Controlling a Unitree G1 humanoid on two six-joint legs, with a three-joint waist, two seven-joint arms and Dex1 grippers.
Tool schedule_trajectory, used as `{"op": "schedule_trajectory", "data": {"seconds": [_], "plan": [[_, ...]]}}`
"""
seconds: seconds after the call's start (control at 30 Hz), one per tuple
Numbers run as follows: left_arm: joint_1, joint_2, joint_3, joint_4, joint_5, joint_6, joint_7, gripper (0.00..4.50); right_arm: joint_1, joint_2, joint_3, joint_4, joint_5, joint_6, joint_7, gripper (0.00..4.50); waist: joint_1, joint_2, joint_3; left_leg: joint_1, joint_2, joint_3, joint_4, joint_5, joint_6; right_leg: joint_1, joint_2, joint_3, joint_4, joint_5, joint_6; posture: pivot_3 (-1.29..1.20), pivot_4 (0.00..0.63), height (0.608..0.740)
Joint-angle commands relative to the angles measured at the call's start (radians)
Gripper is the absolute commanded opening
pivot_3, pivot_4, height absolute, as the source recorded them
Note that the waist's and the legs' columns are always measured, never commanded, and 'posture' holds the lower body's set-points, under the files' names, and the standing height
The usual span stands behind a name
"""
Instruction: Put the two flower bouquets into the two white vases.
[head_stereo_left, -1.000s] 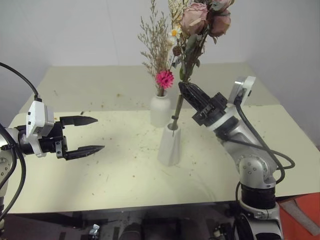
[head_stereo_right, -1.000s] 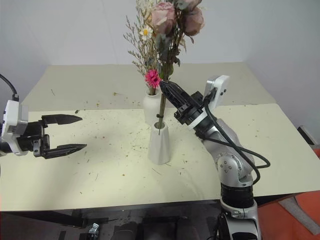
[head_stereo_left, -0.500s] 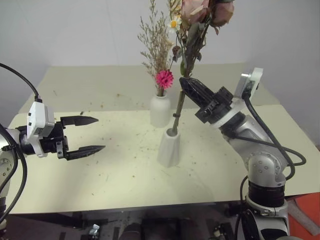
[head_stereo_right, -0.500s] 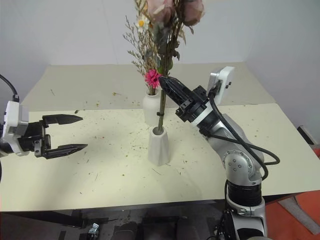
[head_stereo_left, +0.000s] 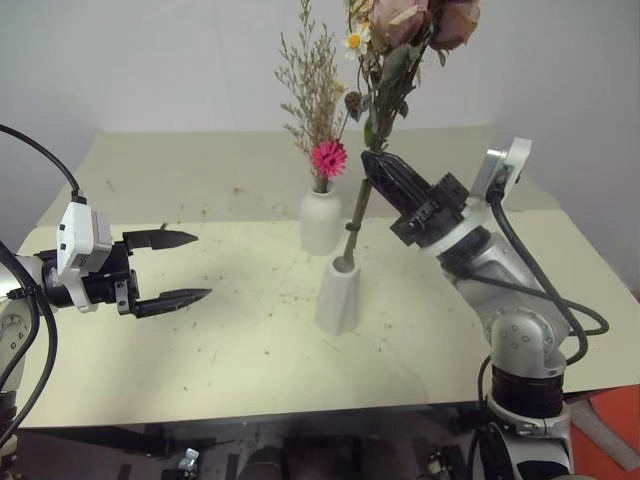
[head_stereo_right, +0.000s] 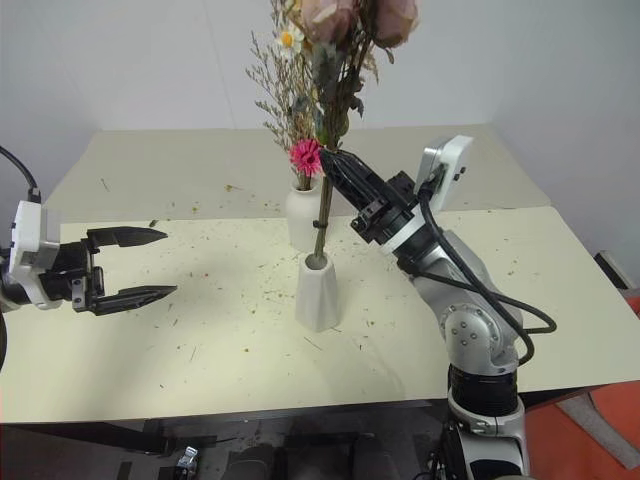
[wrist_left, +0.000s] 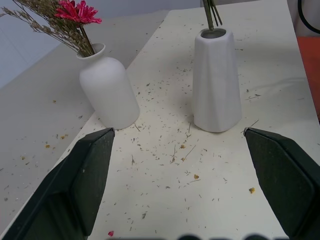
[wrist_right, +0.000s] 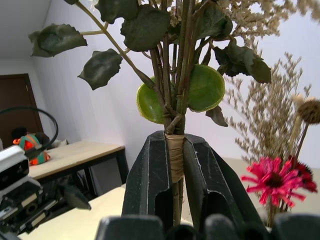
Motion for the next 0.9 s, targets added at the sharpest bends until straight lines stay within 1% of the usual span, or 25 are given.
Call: {"op": "schedule_trajectory", "data": {"seconds": [0.03,0.57,0.9], "plan": [[-0.009,0.004,0.014,-0.006,-0.003,-0.021,-0.001,4.5,0.011,0.009,0.005,-0.028,-0.026,-0.049,0.016,0.19,0.0,0.0,0.0,0.0,0.0,0.0,0.0,0.0,0.0,0.0,0.0,0.0,0.0,0.0,0.0,0.0,0.15,0.74],[-0.024,0.0,0.013,0.007,-0.007,-0.024,-0.006,4.5,0.08,0.067,0.049,0.006,-0.12,-0.115,0.045,0.19,0.0,0.0,0.0,0.0,0.0,0.0,0.0,0.0,0.0,0.0,0.0,0.0,0.0,0.0,0.0,0.0,0.15,0.74],[-0.029,-0.002,0.012,0.009,-0.007,-0.03,0.0,4.5,0.129,0.076,0.072,0.01,-0.169,-0.144,0.073,0.19,0.0,0.0,0.0,0.0,0.0,0.0,0.0,0.0,0.0,0.0,0.0,0.0,0.0,0.0,0.0,0.0,0.15,0.74]]}}
